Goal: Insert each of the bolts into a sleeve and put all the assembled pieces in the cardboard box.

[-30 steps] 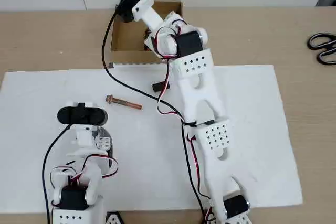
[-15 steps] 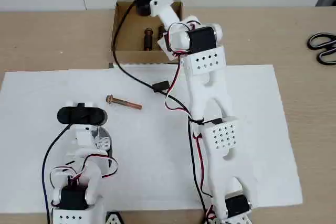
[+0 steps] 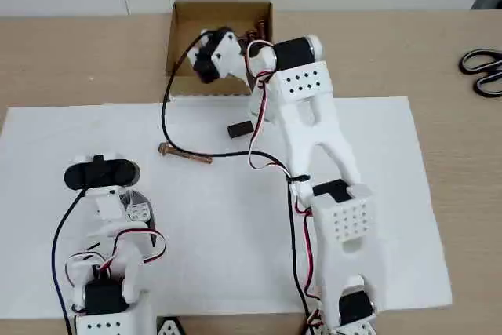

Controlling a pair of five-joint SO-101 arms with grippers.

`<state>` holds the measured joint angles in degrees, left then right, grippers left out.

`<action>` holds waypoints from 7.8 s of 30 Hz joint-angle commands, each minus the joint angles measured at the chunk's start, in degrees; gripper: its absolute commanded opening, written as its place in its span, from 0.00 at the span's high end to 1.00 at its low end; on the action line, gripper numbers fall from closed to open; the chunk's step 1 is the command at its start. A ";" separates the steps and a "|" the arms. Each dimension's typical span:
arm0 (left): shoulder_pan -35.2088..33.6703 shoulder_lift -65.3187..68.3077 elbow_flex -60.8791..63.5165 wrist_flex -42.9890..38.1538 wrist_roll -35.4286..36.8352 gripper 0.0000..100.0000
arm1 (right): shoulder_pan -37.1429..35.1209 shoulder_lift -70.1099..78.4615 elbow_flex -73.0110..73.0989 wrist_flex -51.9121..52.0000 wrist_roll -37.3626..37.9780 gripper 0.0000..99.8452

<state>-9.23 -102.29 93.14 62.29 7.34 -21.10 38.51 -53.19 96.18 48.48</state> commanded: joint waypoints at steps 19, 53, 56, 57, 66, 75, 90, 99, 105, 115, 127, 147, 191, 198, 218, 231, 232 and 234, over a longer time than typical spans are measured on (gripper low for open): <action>-0.18 -0.44 -0.22 -2.11 0.18 0.99 | -3.12 3.38 5.45 -6.90 19.43 0.86; -0.26 -0.44 -0.13 -2.11 0.18 0.99 | -6.64 14.20 5.45 -12.44 25.41 0.95; -0.26 -0.44 -0.13 -2.11 0.18 0.99 | -6.64 13.93 5.45 -10.95 25.49 0.99; -0.26 -0.44 -0.13 -2.11 0.18 0.99 | -6.64 13.76 5.45 -10.51 25.49 0.99; -0.26 -0.44 -0.13 -2.11 0.00 0.99 | -5.67 8.84 -6.42 -2.77 19.16 0.99; -0.09 -0.44 -0.22 -2.11 -0.18 0.99 | -0.04 1.27 -9.58 0.04 8.35 1.00; -0.09 -0.09 -6.37 -1.76 0.26 0.99 | 13.14 -28.18 18.37 0.31 -18.90 1.00; 1.23 0.09 -21.05 5.89 0.26 0.99 | 18.33 -56.13 51.78 -0.22 -24.62 1.00; 4.57 6.68 -29.67 8.88 3.25 0.99 | 22.73 -69.14 68.48 -0.31 -25.85 1.00; 4.66 55.47 -66.95 14.33 17.49 0.99 | 29.67 -84.26 83.60 -0.22 -26.90 1.00; 10.11 99.52 -97.80 30.24 44.48 0.99 | 40.57 -88.57 86.59 -0.75 -26.73 1.00; 10.55 124.31 -106.77 27.96 52.84 0.95 | 43.21 -88.57 86.59 -0.75 -26.64 1.00; 9.23 122.46 -116.44 26.73 49.58 1.00 | 42.86 -88.75 75.25 0.22 -26.64 1.00; 11.34 111.82 -118.81 31.47 38.86 1.00 | 43.12 -91.65 71.65 0.22 -26.64 1.00; 22.51 87.65 -100.18 31.91 25.58 1.00 | 41.01 -134.11 98.02 -10.24 -28.13 1.00; 22.33 61.98 -67.38 12.92 19.69 1.00 | 20.00 -142.11 108.40 -16.84 -46.95 1.00; 22.33 60.04 -64.84 11.52 19.69 1.00 | 17.80 -142.11 109.10 -17.36 -48.09 1.00; 22.33 56.00 -59.65 8.88 19.69 1.00 | 13.32 -142.11 110.42 -18.95 -50.20 1.00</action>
<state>13.01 -39.87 28.44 75.65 27.38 -2.02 -103.30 56.62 80.09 1.63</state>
